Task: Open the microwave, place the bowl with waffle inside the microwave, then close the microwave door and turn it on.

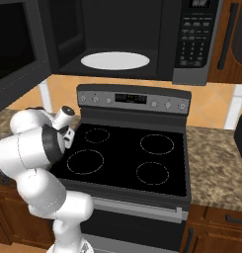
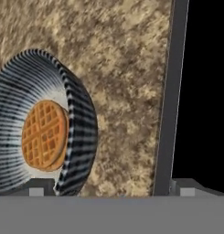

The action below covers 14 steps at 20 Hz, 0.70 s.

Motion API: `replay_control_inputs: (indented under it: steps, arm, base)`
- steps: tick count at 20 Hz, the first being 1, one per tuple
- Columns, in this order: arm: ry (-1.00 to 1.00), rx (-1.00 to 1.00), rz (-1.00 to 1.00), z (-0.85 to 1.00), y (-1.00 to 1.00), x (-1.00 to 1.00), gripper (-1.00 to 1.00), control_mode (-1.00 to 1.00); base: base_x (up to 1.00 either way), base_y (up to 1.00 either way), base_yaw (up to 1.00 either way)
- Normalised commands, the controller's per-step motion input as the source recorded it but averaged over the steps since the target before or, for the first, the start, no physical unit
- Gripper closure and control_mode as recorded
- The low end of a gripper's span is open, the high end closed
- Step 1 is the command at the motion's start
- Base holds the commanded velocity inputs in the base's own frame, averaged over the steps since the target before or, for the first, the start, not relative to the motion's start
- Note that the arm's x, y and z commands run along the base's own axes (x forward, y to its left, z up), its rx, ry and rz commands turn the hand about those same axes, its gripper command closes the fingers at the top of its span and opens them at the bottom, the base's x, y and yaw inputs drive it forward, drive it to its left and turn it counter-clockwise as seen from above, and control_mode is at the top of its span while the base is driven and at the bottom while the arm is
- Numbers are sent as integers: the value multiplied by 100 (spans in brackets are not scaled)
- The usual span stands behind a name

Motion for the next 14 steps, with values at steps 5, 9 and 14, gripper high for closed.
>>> replay_control_inputs:
  steps: [5, 9, 14]
  arm:
    - [11, 0, -16, -25, 32, 33, -100, -100]
    - [5, 0, -15, -34, 43, 34, -100, -100]
    - [3, 0, -15, -43, 46, 33, -100, -100]
  base:
    - [0, 0, 0]
    - [0, 0, 0]
    - [0, 0, 0]
